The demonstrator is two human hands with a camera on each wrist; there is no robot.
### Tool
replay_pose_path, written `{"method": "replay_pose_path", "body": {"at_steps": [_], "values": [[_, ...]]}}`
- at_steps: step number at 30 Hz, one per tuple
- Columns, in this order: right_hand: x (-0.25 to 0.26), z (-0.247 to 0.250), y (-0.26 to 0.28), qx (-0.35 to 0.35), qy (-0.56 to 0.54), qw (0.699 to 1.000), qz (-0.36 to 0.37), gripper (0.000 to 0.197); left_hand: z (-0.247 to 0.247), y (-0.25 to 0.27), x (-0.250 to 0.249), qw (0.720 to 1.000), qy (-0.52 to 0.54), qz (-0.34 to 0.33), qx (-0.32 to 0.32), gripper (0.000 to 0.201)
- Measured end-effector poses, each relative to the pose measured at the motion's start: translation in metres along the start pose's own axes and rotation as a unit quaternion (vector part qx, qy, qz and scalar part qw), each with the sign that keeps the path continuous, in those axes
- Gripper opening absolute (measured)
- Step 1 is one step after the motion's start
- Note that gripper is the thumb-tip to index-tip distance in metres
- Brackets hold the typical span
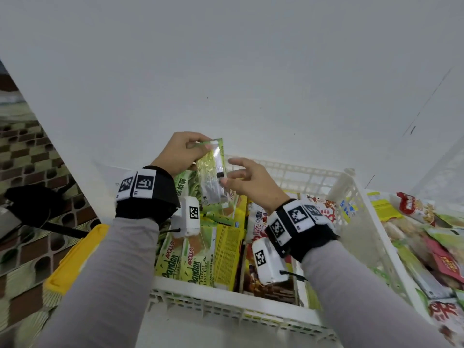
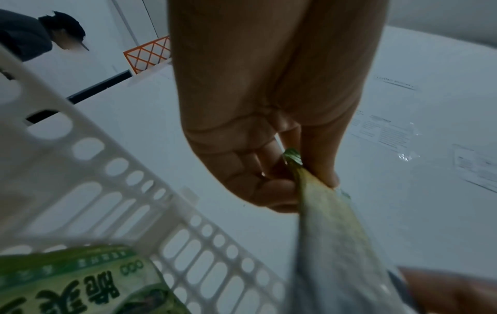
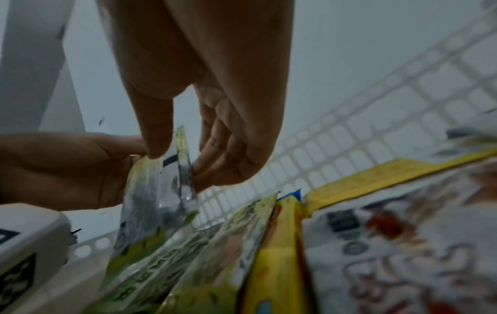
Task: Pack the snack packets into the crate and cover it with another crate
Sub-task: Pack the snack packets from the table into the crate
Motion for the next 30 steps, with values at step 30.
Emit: {"method": "replay_pose_path", "body": {"at_steps": [30], "values": [[0.000,-0.031,-0.025,-0.056,0.068,0.982,-0.170,0.014,-0.032,0.060,0.015,0.755,-0.546,0.016,0.363,0.016]]}}
Point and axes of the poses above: each hand's wrist, its own y-axis away from the middle knuckle, its own z-axis out of the back of the hand, x = y × z, the point moved 1 cm from there along -y, towards the middle knuckle, and after that the axes turned 11 degrees about y, right-handed, at the moved point
